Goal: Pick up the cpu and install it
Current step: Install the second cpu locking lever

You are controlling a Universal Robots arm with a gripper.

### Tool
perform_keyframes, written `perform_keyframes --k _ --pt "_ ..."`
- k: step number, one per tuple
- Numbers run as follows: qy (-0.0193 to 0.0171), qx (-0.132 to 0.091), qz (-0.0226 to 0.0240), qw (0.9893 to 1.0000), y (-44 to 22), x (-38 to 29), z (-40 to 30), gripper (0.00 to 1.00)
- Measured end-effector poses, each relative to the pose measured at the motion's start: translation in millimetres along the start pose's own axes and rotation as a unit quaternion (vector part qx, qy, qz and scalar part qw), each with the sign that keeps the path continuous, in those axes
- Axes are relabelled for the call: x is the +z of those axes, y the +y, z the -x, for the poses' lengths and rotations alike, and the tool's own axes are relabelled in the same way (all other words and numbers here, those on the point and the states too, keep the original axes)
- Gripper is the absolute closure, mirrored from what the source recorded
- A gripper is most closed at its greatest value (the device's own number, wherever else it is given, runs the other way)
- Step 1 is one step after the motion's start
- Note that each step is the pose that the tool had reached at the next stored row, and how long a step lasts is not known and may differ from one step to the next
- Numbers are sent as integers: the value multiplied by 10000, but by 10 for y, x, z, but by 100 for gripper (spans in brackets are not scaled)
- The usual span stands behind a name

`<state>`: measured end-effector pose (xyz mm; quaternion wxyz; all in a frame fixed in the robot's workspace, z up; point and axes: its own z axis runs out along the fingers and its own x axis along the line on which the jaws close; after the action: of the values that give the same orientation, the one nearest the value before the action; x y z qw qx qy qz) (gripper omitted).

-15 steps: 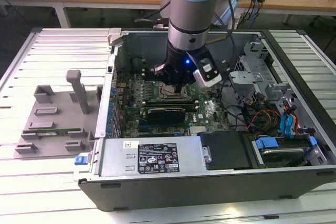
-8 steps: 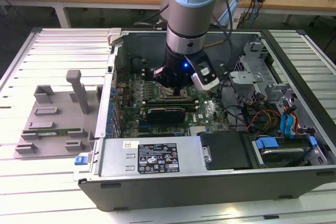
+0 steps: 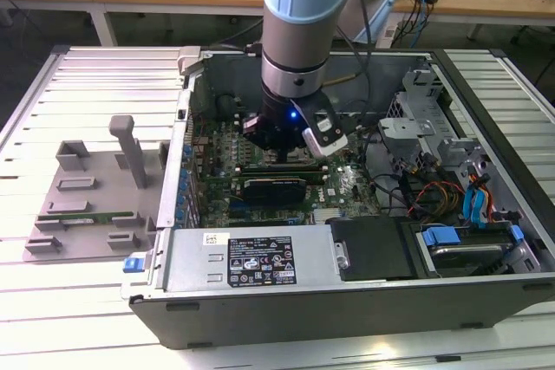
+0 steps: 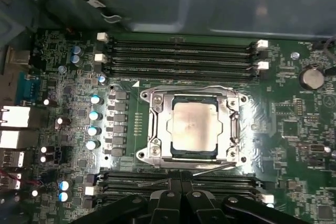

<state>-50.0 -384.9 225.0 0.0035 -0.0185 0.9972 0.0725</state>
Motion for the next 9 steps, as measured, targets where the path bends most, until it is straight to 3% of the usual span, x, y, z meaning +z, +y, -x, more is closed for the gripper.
perform_keyframes --k 9 --pt "0 0 2 10000 -12 103 -74 89"
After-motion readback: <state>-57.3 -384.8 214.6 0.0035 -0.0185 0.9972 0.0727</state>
